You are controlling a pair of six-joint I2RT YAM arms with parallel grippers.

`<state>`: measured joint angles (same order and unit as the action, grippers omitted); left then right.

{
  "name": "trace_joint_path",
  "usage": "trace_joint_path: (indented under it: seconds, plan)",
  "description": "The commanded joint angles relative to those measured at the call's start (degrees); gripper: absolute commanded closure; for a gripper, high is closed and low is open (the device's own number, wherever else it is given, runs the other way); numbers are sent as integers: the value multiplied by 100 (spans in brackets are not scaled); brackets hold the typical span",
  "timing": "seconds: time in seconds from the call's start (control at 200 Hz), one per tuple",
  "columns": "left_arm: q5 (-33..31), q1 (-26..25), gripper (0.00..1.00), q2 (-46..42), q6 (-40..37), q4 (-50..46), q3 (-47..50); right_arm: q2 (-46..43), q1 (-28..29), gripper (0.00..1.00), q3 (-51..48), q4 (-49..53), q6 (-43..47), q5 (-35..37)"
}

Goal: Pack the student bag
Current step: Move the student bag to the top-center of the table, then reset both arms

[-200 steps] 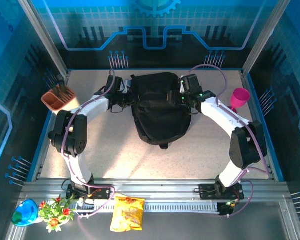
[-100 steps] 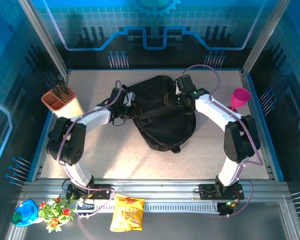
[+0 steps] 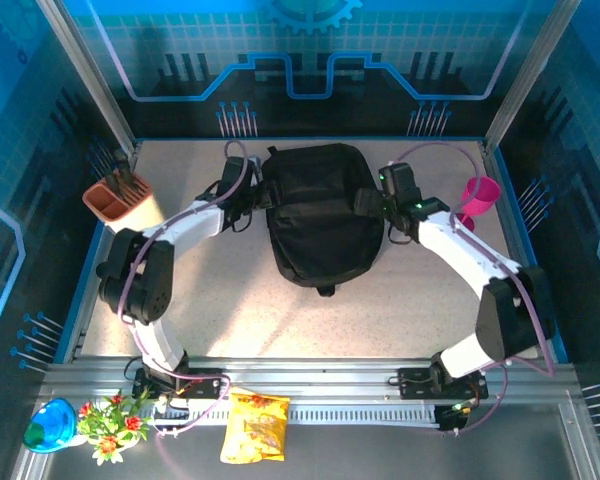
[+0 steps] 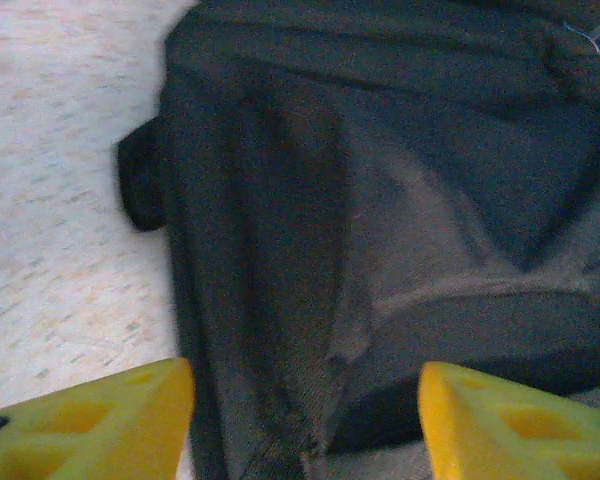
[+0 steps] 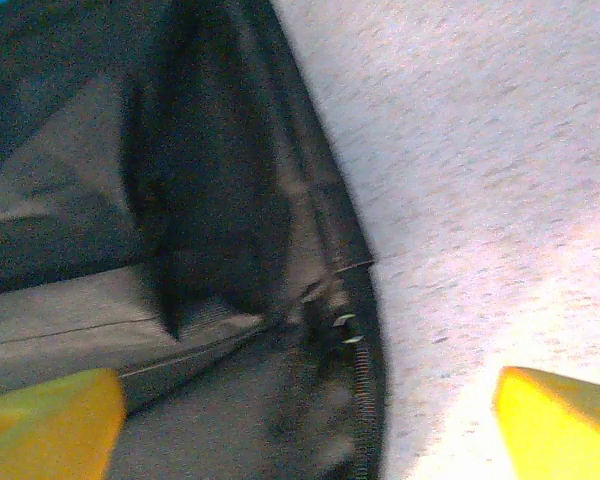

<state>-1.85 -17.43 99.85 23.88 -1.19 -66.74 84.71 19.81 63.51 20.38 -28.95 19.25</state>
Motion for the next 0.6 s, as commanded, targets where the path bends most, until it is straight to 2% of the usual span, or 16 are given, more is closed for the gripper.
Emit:
trace_joint_path:
  seconds: [0.0, 0.175, 0.37, 0.47, 0.595]
  plan:
    - [-974, 12, 28, -973, -42, 322, 873, -687, -157, 0, -603, -412, 112, 933]
    - [-2199, 12, 1, -2539, -58, 303, 2444, -1767, -595, 0, -1775, -850, 242, 1729]
    - [-3083, 38, 1, -3763, -369, 230, 3432, -2549, -1172, 0, -2964, -1613, 737, 1883]
    - [-3687, 91, 1, -4051, -518, 879, 3964, -2499, -1269, 0, -3355, -2079, 1133, 1832]
    - [-3798, 385, 1, -4154, -571, 1152, 4112, -2146, -1287, 0, -3692, -2729, 1435, 1643]
